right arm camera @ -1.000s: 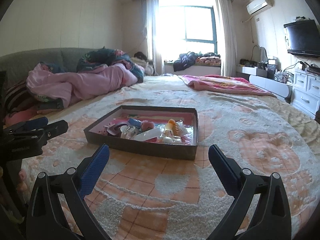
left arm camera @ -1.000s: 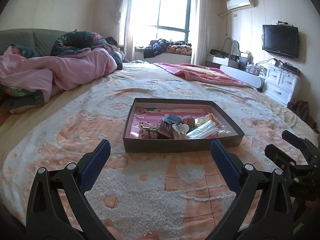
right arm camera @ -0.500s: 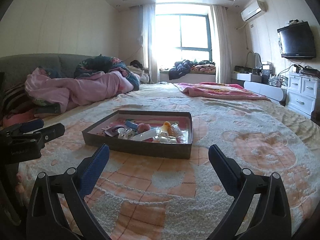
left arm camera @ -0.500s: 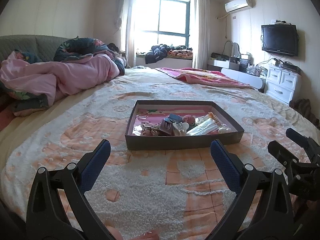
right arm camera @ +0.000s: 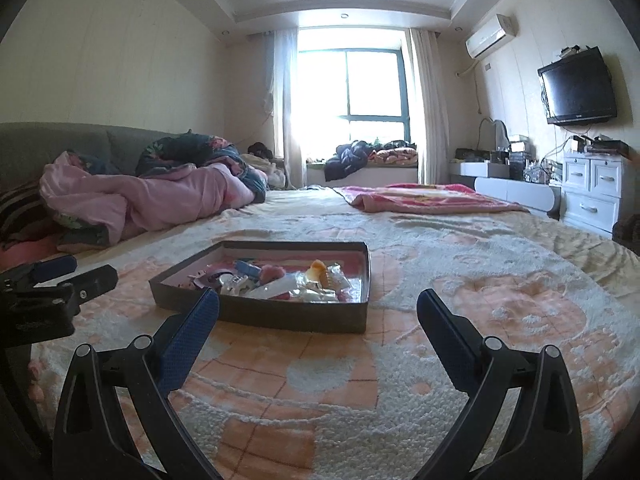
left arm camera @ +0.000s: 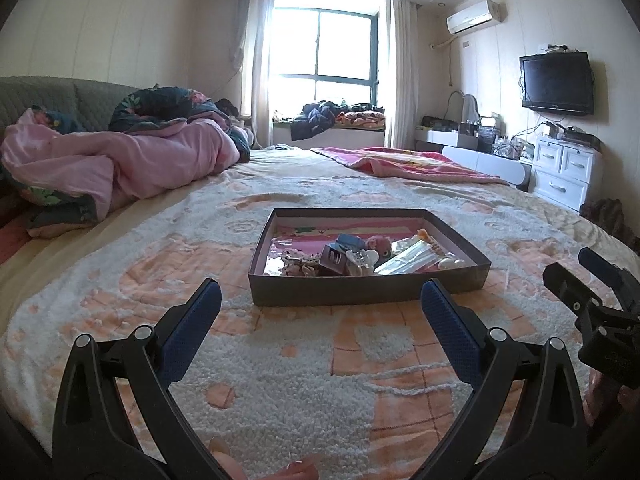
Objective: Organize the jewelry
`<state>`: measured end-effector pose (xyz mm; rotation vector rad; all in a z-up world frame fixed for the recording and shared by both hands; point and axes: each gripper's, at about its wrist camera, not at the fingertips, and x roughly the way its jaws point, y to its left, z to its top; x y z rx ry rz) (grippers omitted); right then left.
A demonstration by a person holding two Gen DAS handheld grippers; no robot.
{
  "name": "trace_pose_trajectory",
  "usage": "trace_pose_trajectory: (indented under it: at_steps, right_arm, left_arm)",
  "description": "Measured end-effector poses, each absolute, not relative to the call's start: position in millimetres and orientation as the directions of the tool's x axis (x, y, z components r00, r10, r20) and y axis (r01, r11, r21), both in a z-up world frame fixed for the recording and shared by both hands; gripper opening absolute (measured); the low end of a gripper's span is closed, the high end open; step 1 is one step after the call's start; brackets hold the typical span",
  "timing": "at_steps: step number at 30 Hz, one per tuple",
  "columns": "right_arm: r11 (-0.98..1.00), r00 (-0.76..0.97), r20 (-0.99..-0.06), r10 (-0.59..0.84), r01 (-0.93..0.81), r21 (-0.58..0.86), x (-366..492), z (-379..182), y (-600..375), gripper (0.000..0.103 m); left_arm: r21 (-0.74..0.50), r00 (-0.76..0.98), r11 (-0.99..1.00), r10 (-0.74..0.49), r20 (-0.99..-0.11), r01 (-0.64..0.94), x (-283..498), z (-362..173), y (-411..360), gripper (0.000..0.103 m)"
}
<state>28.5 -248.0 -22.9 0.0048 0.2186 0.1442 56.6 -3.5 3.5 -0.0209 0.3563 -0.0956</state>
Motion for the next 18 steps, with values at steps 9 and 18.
trace_pose_trajectory:
  at_steps: [9, 18]
  right_arm:
    - [0.989, 0.967, -0.211, 0.143, -0.145, 0.005, 29.8, -25.1, -244.7, 0.097]
    - [0.989, 0.968, -0.208, 0.143, -0.146, 0.0, 29.1, -26.2, -242.9, 0.097]
  left_arm:
    - [-0.055, 0.927, 0.995, -0.102, -0.361, 0.088, 62.3, -1.5, -1.0, 0.092]
    - [-0.057, 0.931, 0.994, -0.104, -0.349, 0.09, 62.9, -3.5, -0.1, 0.092]
